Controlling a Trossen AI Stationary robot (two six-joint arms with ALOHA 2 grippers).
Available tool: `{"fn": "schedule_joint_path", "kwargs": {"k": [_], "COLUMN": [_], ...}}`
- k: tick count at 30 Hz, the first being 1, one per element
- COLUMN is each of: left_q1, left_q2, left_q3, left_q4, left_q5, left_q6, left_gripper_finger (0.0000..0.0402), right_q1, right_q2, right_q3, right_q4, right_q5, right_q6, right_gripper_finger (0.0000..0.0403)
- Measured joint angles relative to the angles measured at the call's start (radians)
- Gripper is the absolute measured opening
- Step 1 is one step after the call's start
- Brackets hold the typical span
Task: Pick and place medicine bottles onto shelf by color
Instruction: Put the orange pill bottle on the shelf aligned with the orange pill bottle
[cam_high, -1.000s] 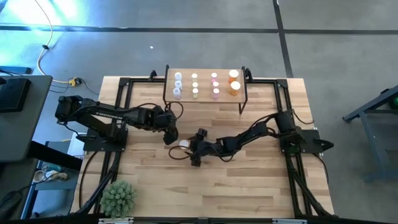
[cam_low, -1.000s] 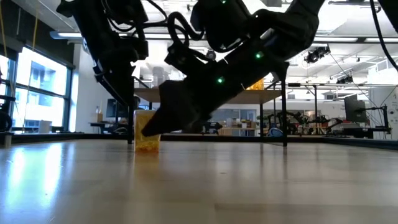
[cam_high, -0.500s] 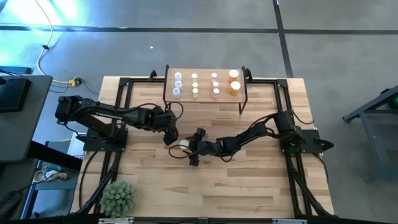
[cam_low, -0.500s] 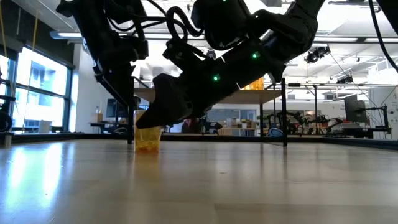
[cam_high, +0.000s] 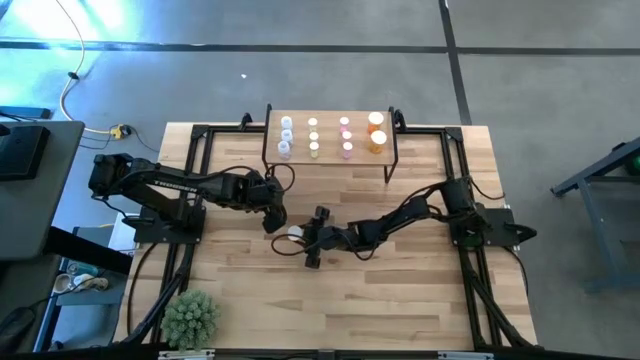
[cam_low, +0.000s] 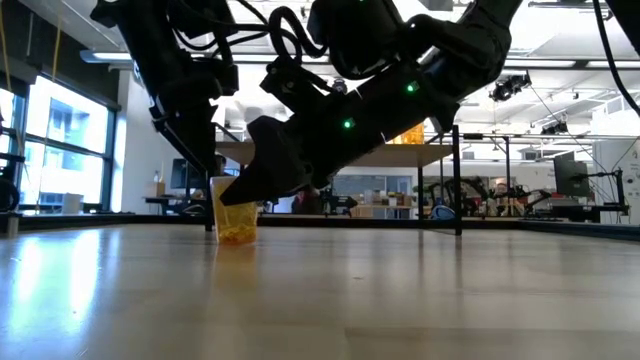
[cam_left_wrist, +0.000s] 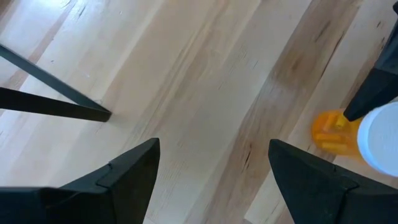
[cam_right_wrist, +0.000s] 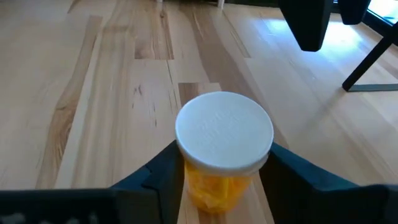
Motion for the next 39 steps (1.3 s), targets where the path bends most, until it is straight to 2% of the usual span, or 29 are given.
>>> {"fn": "schedule_joint_path", "kwargs": {"k": [8,17,26,34,39], "left_q1": [0.000,0.000,0.000,0.000,0.000], "left_q2": [0.000,0.000,0.000,0.000,0.000], "left_q3": [0.000,0.000,0.000,0.000,0.000], "left_q4": [-0.002,-0.002,-0.002,0.000,0.001], "left_q5": [0.023,0.035,0.035,0.035,0.034], "left_q6": [0.000,0.000,0.000,0.004,0.004], "left_gripper_finger": [0.0291,0.0291,0.0291,0.0291,0.0291], "right_q1": [0.000,0.002,-0.006,0.013,0.047], "right_q2": [-0.035,-0.195,-0.347,-0.451,-0.548], "right_q3": [0.000,-0.001,-0.001,-0.002,-0.155], "right_q4": [-0.071,-0.254,-0.483,-0.790,-0.791], "right_q5": [0.028,0.093,0.228,0.377,0.415], "right_q6": [-0.030,-0.097,-0.123,0.009,0.140], "right_gripper_finger": [0.0177,0.0174,0.0174,0.0174,0.0174]}}
